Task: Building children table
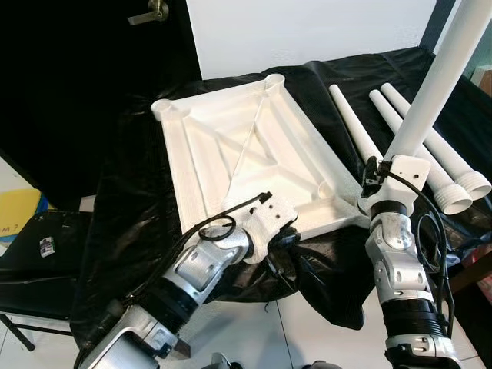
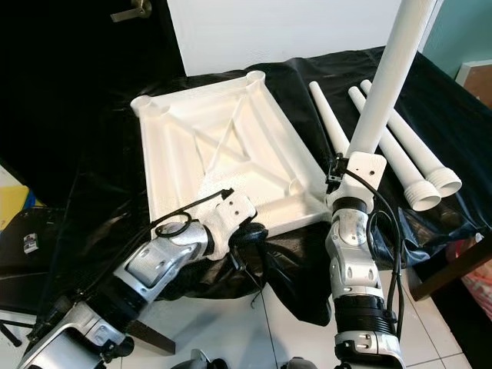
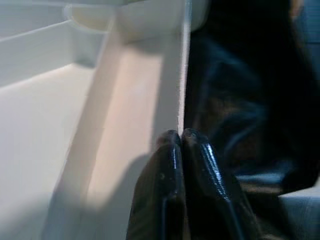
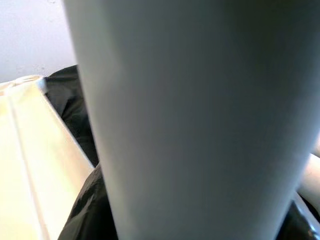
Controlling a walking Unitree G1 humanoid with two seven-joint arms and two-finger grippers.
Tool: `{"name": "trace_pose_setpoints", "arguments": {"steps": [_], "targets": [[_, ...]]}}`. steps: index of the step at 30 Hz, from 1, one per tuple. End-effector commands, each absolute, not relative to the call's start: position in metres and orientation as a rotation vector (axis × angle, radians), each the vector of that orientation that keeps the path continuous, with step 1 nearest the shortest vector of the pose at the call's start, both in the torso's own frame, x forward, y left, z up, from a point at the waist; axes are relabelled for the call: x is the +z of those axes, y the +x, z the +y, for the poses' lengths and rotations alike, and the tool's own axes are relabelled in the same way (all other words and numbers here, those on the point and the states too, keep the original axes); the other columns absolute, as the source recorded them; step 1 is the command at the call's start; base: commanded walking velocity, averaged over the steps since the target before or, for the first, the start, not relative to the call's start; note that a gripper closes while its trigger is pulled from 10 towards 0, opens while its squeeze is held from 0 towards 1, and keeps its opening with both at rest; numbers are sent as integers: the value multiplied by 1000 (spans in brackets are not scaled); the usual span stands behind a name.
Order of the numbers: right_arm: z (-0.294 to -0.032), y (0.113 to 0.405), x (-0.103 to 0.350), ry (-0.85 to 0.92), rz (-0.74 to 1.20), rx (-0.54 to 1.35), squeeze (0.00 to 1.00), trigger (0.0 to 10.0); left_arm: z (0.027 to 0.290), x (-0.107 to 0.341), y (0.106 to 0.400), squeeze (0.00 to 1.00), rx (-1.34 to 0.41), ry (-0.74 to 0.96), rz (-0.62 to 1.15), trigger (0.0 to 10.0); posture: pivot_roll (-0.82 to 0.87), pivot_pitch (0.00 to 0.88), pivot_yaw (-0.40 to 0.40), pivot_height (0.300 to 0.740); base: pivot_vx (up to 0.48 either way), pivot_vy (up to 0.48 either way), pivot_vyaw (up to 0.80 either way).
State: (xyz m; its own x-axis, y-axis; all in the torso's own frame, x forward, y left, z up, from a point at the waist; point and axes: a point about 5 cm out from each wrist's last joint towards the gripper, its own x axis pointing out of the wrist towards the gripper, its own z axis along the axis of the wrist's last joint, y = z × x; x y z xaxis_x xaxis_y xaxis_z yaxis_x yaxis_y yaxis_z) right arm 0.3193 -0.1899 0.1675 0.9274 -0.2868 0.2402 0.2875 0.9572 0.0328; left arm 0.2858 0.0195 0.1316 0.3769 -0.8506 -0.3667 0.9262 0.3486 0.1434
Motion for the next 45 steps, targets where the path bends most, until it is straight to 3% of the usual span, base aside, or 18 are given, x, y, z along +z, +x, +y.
{"name": "trace_pose_setpoints", "arguments": {"steps": [1, 11, 12, 15, 16, 23, 30, 31, 32, 38, 39, 40, 41, 45], "targets": [[-187, 319, 167, 0, -250, -279, 0, 10000, 31, 126, 286, 0, -1165, 361, 271, 0, -79, 64, 68, 740, 0, 0, 0], [-176, 319, 166, 16, -251, -204, 0, 10000, 61, 123, 302, 0, -1058, 453, 281, 0, -82, 54, 57, 740, 0, 0, 0], [-174, 320, 166, 18, -252, -191, 0, 10000, 65, 122, 307, 0, -1027, 481, 284, 2000, -82, 53, 56, 740, 0, 0, 0], [-172, 320, 167, 23, -254, -172, 0, 10000, 69, 124, 312, 0, -1002, 500, 273, 2392, -85, 52, 54, 740, 0, 0, 0], [-169, 319, 167, 32, -256, -149, 0, 10000, 75, 127, 318, 0, -965, 505, 267, 10000, -85, 52, 54, 740, 0, 0, 0], [-167, 319, 158, 48, -210, -129, 0, 10000, 80, 141, 321, 0, -984, 494, 222, 10000, -88, 56, 46, 740, 0, 0, 0], [-175, 321, 145, 151, -145, -148, 0, 10000, 67, 156, 297, 0, -1156, 386, 166, 10000, -84, 68, 49, 740, 0, 0, 0], [-176, 324, 147, 134, -149, -142, 0, 10000, 64, 157, 284, 620, -1237, 356, 162, 10000, -81, 73, 51, 740, 0, 0, 0], [-177, 326, 148, 130, -150, -144, 0, 10000, 64, 156, 280, 1000, -1271, 348, 168, 10000, -79, 75, 49, 740, 0, 0, 0], [-177, 329, 151, 115, -158, -142, 0, 10000, 65, 149, 273, 1000, -1326, 356, 194, 10000, -70, 79, 44, 740, 0, 0, 0], [-177, 329, 152, 113, -160, -138, 0, 10000, 65, 148, 274, 616, -1323, 377, 194, 10000, -68, 80, 42, 740, 0, 0, 0], [-177, 329, 152, 113, -160, -138, 0, 10000, 65, 148, 274, 616, -1323, 377, 194, 10000, -68, 80, 42, 740, 0, 0, 0], [-177, 330, 152, 113, -161, -136, 0, 10000, 65, 147, 274, 0, -1318, 391, 192, 10000, -67, 79, 42, 740, 0, 0, 0], [-175, 331, 155, 116, -179, -110, 0, 10000, 58, 155, 280, 0, -1255, 381, 149, 10000, -62, 78, 37, 740, 0, 0, 0]]}}
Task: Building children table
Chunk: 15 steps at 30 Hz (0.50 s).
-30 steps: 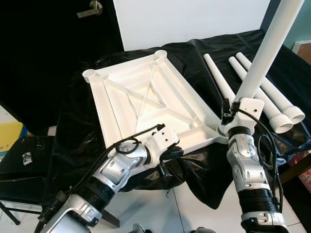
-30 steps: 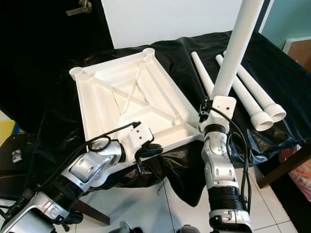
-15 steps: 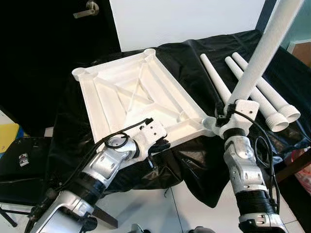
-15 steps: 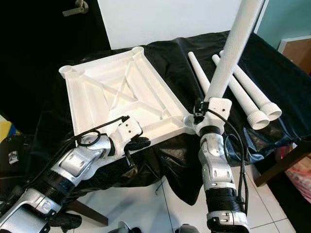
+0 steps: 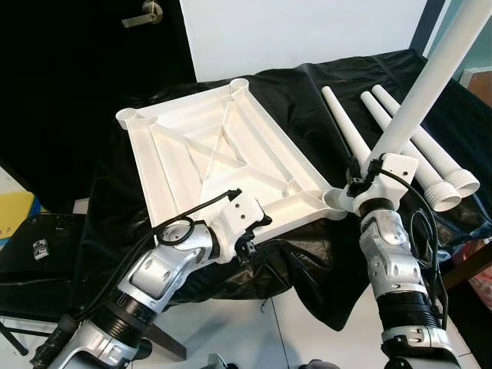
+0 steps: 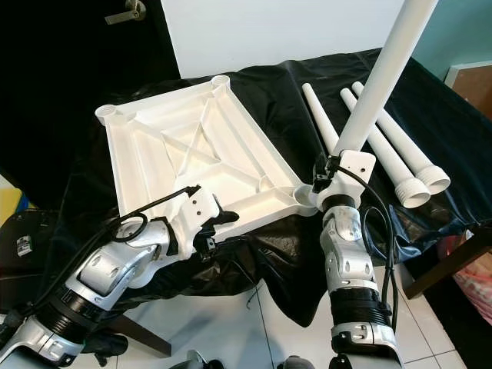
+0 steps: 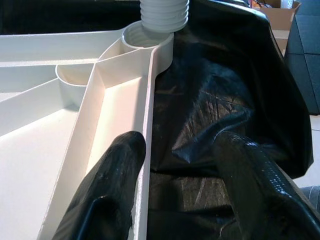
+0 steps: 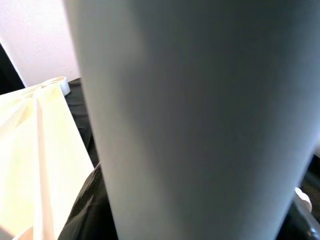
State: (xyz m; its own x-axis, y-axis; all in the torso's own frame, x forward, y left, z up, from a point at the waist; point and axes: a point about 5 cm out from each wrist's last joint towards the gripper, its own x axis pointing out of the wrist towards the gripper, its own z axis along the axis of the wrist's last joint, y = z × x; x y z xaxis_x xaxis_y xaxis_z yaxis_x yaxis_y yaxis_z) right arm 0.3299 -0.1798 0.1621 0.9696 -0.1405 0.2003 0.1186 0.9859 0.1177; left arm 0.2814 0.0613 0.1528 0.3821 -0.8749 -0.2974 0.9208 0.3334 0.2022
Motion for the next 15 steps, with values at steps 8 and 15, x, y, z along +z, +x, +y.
{"name": "trace_pose_setpoints", "arguments": {"steps": [8, 15], "targets": [[-169, 333, 165, 134, -226, -66, 0, 10000, 42, 164, 305, 0, -1020, 360, 120, 10000, -61, 77, 36, 740, 0, 0, 0], [-173, 333, 171, 131, -254, -68, 0, 10000, 31, 163, 317, 0, -943, 350, 145, 10000, -70, 80, 43, 740, 0, 0, 0]]}}
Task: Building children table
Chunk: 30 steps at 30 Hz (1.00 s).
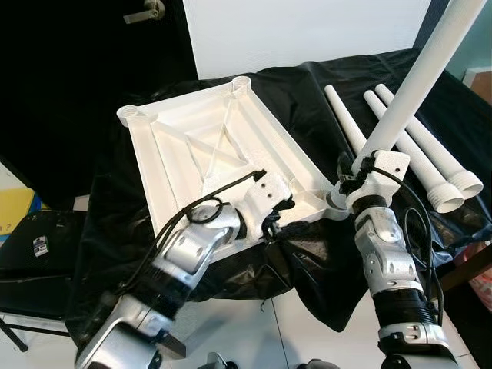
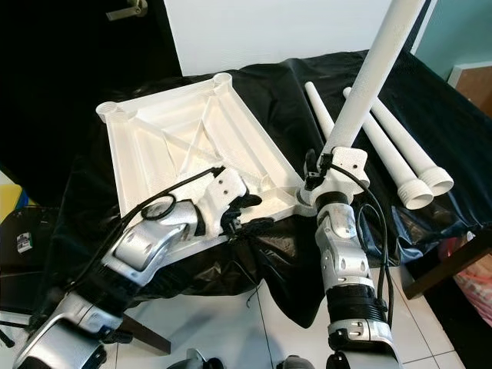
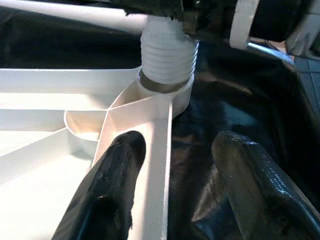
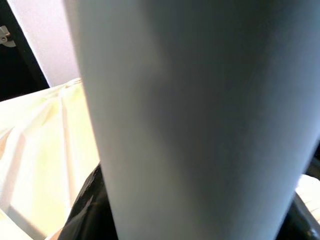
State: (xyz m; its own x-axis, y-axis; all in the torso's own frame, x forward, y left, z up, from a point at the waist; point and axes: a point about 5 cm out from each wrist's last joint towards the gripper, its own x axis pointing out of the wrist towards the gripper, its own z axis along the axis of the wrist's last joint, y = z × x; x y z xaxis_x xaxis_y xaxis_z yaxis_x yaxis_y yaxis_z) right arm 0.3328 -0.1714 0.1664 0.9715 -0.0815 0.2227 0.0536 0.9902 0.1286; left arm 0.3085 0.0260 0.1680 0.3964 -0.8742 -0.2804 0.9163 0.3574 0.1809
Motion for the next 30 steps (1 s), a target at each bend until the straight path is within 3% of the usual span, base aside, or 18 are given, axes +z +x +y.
{"name": "trace_pose_setpoints", "arguments": {"steps": [1, 23, 25, 26, 27, 29, 30], "targets": [[-174, 332, 172, 130, -256, -72, 0, 10000, 29, 160, 315, 0, -961, 355, 152, 10000, -70, 80, 44, 740, 0, 0, 0], [-180, 332, 174, 119, -271, -96, 0, 10000, 21, 131, 315, 0, -941, 427, 279, 10000, -81, 83, 57, 740, 0, 0, 0], [-181, 331, 175, 115, -273, -102, 0, 10000, 21, 124, 313, 0, -977, 491, 288, 7176, -89, 78, 65, 740, 0, 0, 0], [-181, 331, 175, 115, -273, -102, 0, 10000, 21, 124, 313, 0, -977, 491, 288, 7176, -89, 78, 65, 740, 0, 0, 0], [-182, 331, 175, 113, -274, -104, 0, 10000, 20, 123, 313, 0, -993, 505, 276, 3176, -92, 76, 66, 740, 0, 0, 0], [-182, 331, 175, 114, -275, -105, 0, 10000, 19, 124, 313, 0, -999, 503, 268, 3176, -92, 76, 66, 740, 0, 0, 0], [-182, 331, 175, 114, -276, -106, 0, 10000, 18, 124, 313, 0, -1025, 510, 258, 0, -96, 74, 68, 740, 0, 0, 0]]}}
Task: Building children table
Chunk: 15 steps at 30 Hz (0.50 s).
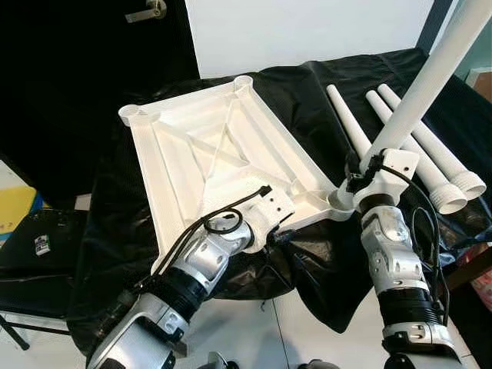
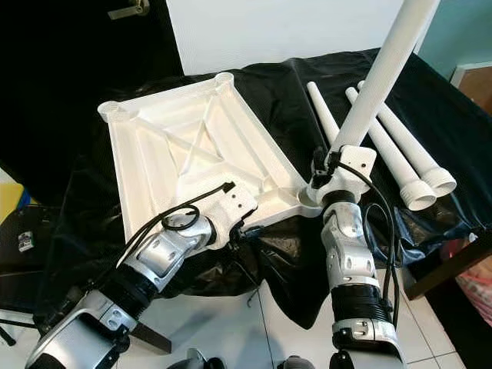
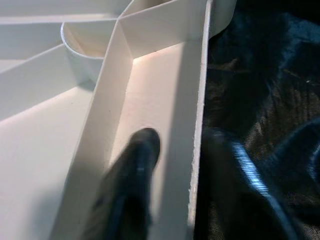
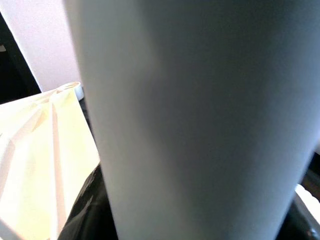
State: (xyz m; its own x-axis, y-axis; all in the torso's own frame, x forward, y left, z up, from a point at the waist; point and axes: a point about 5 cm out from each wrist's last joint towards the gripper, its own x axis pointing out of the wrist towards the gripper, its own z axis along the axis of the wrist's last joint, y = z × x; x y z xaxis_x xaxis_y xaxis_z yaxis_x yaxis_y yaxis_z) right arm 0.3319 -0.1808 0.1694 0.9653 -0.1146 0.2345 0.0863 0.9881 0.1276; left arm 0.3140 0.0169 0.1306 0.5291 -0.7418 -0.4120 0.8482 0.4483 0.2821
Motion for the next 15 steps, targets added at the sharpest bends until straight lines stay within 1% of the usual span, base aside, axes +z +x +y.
{"name": "trace_pose_setpoints", "arguments": {"steps": [1, 4, 6, 8, 9, 10, 12, 14, 15], "targets": [[-183, 331, 175, 114, -276, -107, 0, 10000, 17, 125, 312, 0, -1044, 515, 251, 0, -96, 74, 68, 740, 0, 0, 0], [-183, 331, 175, 113, -277, -108, 0, 10000, 16, 126, 310, 0, -1074, 533, 236, 0, -98, 72, 69, 740, 0, 0, 0], [-183, 330, 176, 111, -279, -108, 0, 10000, 13, 129, 304, 0, -1159, 529, 211, 0, -100, 67, 69, 740, 0, 0, 0], [-183, 330, 175, 109, -279, -107, 0, 10000, 12, 132, 299, 0, -1220, 530, 187, 0, -100, 65, 66, 740, 0, 0, 0], [-183, 330, 175, 109, -279, -107, 0, 10000, 12, 132, 299, 0, -1220, 530, 187, 0, -100, 65, 66, 740, 0, 0, 0], [-183, 330, 175, 107, -278, -105, 0, 10000, 12, 133, 295, 0, -1264, 545, 168, 0, -101, 65, 64, 740, 0, 0, 0], [-183, 330, 175, 107, -278, -105, 0, 10000, 12, 133, 295, 0, -1264, 545, 168, 0, -101, 65, 64, 740, 0, 0, 0], [-183, 330, 175, 105, -278, -101, 0, 10000, 13, 134, 291, 0, -1321, 559, 141, 0, -98, 62, 59, 740, 0, 0, 0], [-183, 330, 175, 105, -278, -101, 0, 10000, 13, 134, 291, 0, -1321, 559, 141, 0, -98, 62, 59, 740, 0, 0, 0]]}}
